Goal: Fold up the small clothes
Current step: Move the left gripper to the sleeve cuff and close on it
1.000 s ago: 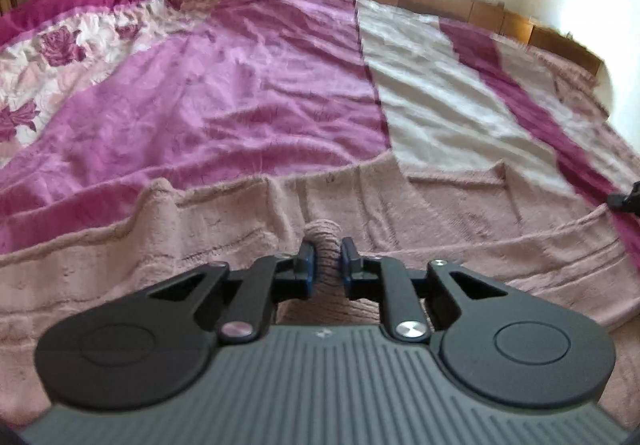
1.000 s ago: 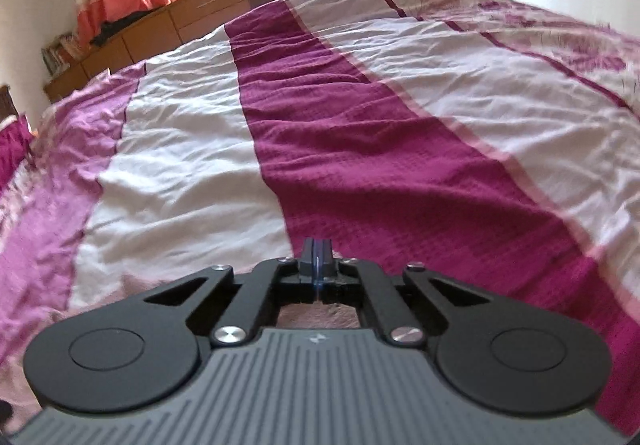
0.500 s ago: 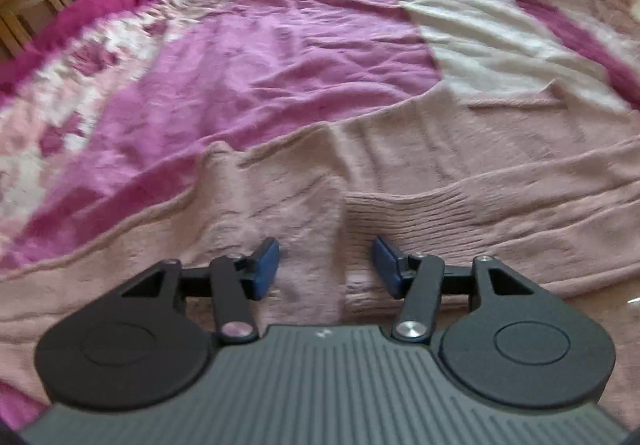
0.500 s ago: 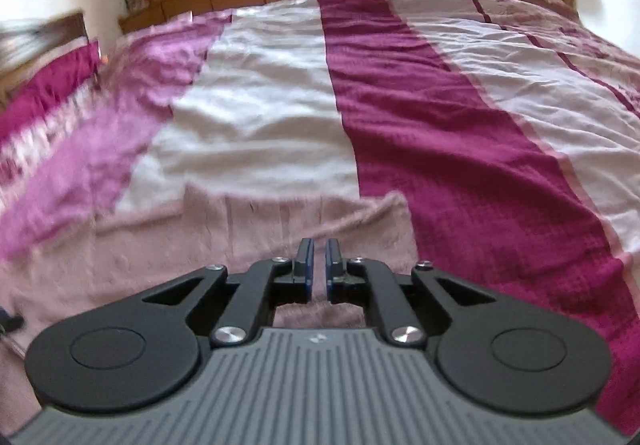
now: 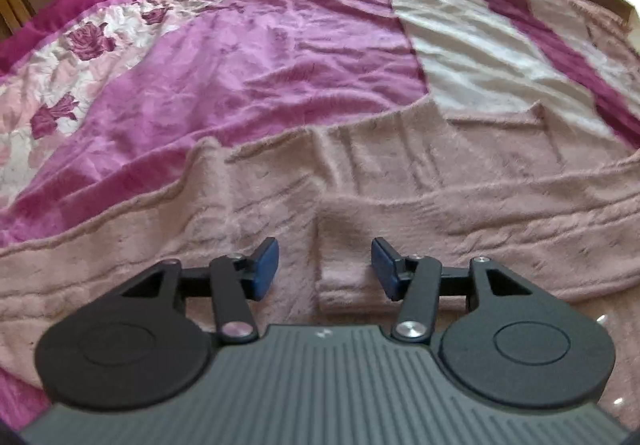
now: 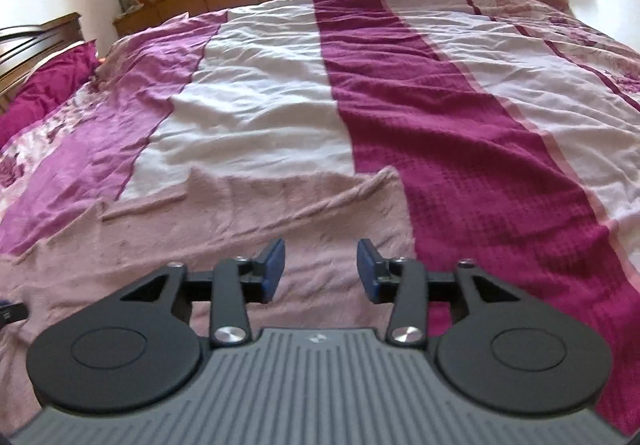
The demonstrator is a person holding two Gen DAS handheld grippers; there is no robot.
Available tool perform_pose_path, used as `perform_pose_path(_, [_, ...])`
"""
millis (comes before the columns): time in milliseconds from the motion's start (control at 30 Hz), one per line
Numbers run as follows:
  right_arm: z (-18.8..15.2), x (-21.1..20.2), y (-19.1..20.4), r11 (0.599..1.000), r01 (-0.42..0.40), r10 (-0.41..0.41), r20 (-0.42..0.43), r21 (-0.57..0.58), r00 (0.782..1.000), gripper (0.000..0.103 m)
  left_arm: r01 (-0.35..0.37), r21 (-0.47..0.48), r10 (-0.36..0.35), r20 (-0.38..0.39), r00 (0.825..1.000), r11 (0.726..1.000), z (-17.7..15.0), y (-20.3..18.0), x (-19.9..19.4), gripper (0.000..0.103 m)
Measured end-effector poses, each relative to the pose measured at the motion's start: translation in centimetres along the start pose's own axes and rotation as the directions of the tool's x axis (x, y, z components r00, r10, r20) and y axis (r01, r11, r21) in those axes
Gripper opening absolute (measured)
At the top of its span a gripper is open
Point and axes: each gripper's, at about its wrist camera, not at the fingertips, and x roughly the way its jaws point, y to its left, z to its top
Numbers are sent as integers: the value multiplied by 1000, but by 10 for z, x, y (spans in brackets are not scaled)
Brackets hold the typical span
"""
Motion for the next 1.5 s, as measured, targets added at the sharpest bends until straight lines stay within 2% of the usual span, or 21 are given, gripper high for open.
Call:
perform_pose_path(67, [-8,-10,0,1000,10,-10,-20,21,1000,51,-17,-8,16,-2,1000,1000,-5,3,2,56])
perform_pose_path(167, [-25,-22,-2,998,21,-19,-41,51,999,53,4,-55,-4,3,1000,998,-7,12,1,58])
perform_pose_path(300, [-41,-20,-7,999,24,-23,-42,22,999,54,11,-82,-12,-8,1000,997,-6,19,-10,56])
perform_pose_path(467, [-40,-43,-3,998,-33,34,-11,50,999,57,12,-111,-10,16,1000,994,-7,37,-40,56])
perform_pose_path(800, [-59,-104,16,993,-111,111,35,25,993,58,-69,-193,79,48,996,979,-20,92,-103,56])
perform_pose_path(933, [-74,-126,22,987,-152,150,38,46,988,62,-100,-254,110,23,994,962,-34,119,-119,56])
perform_pose_path(1000, [-82,-135,24,986,-158,156,42,48,987,73,-114,-290,121,5,993,950,-41,134,-123,56])
perform_pose_path(1233, [-103,-155,27,986,-157,155,35,52,987,73,-143,-378,145,-23,989,915,-65,172,-136,57])
perform_pose_path(1500, [-119,-168,34,993,-113,113,15,28,994,74,-156,-454,156,-37,987,877,-84,200,-140,70])
